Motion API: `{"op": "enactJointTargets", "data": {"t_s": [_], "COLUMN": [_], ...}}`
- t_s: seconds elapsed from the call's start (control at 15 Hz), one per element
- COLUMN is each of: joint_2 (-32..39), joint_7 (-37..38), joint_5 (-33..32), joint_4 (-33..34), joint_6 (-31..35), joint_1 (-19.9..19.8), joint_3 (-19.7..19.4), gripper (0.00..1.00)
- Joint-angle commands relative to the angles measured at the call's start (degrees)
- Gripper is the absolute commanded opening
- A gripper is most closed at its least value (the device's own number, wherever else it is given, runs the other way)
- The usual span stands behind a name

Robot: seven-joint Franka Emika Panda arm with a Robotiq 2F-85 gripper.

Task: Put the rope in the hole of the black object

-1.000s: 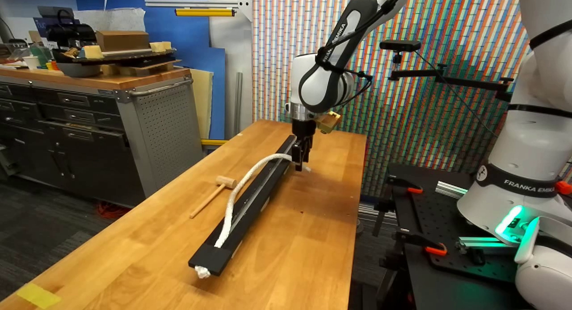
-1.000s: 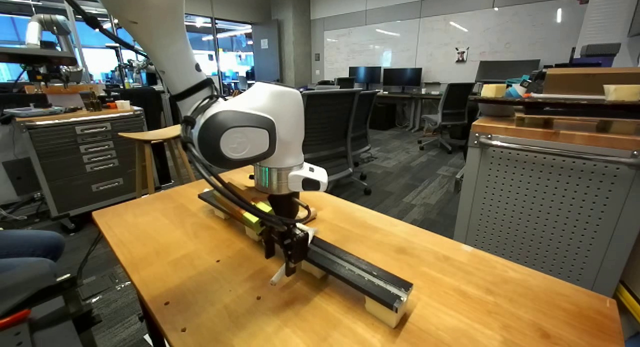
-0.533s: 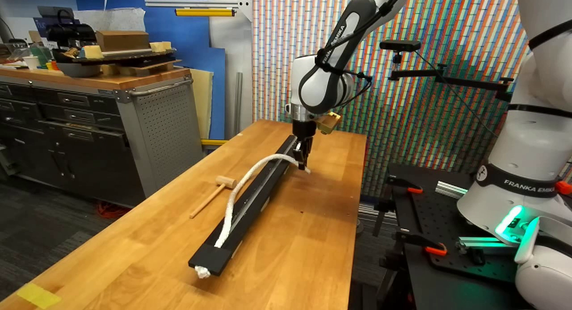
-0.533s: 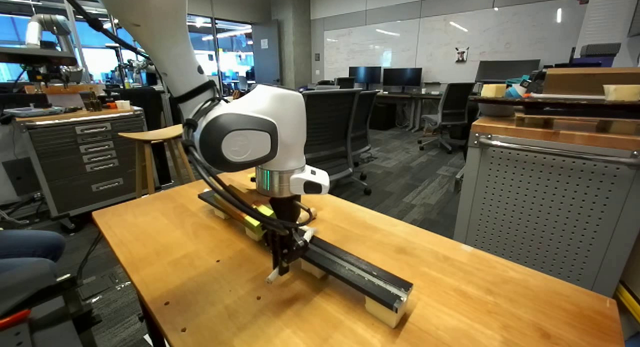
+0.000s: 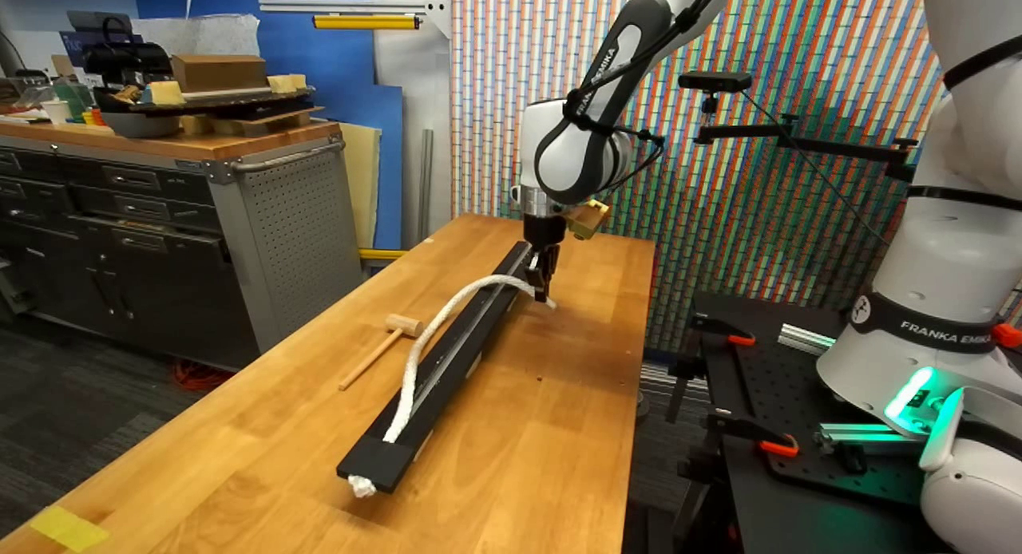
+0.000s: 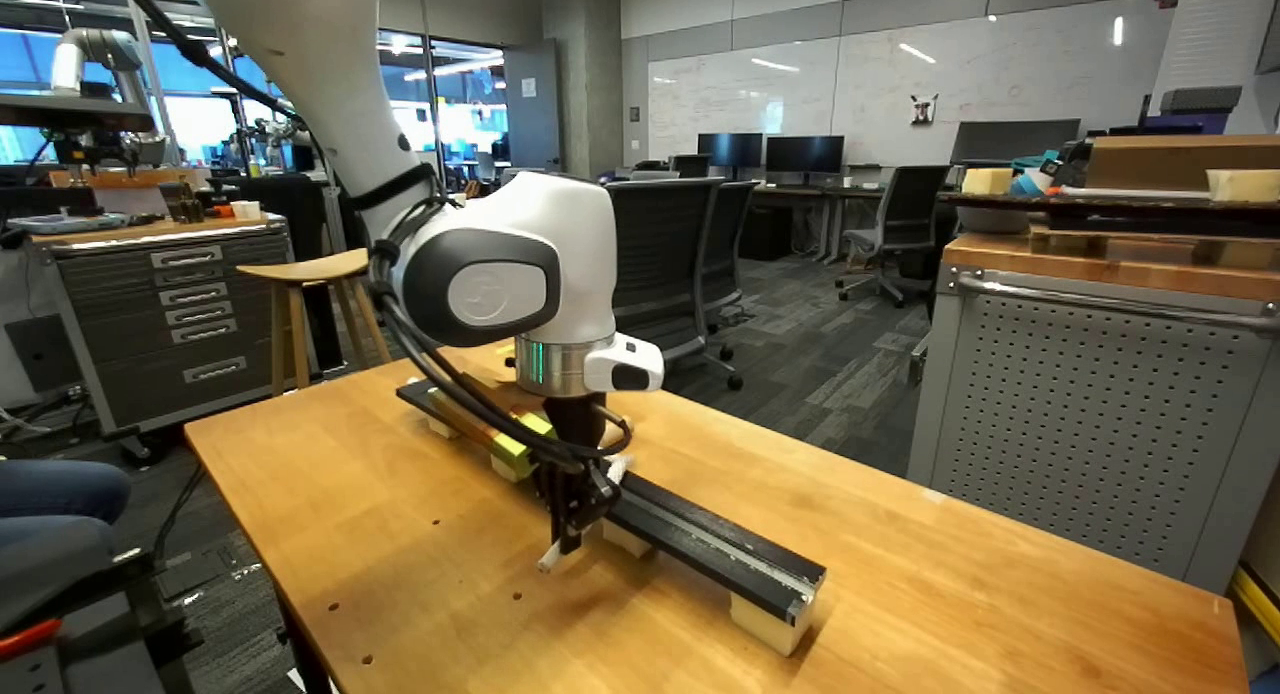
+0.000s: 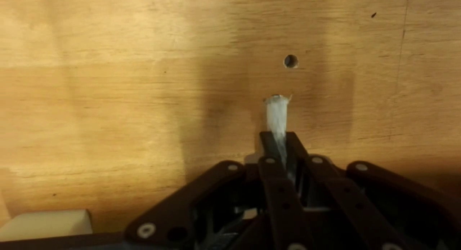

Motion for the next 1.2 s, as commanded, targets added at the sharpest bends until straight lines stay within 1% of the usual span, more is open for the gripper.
{"op": "enactJointTargets", "data": {"t_s": [0.0,0.2,0.33,0.53,0.8,0.93,1.13], "joint_2": [-3.3,-6.8,-9.0,-13.2,-17.5,-19.5,-22.6], "joint_7": [2.7,4.2,4.5,3.0,3.8,4.7,8.2], "joint_5": [-6.5,-13.2,-16.5,-19.1,-21.1,-22.4,-26.8], "joint_4": [-1.6,-3.2,-3.7,-4.8,-5.4,-5.7,-6.9], "joint_6": [-1.2,-3.3,-4.8,-8.2,-10.3,-10.0,-7.6], "joint_1": [2.8,4.8,5.2,4.8,5.4,5.9,6.8], "joint_3": [-4.6,-8.4,-9.5,-8.4,-7.2,-6.7,-6.7], "gripper": [0.03,0.03,0.03,0.03,0.03,0.03,0.03]}}
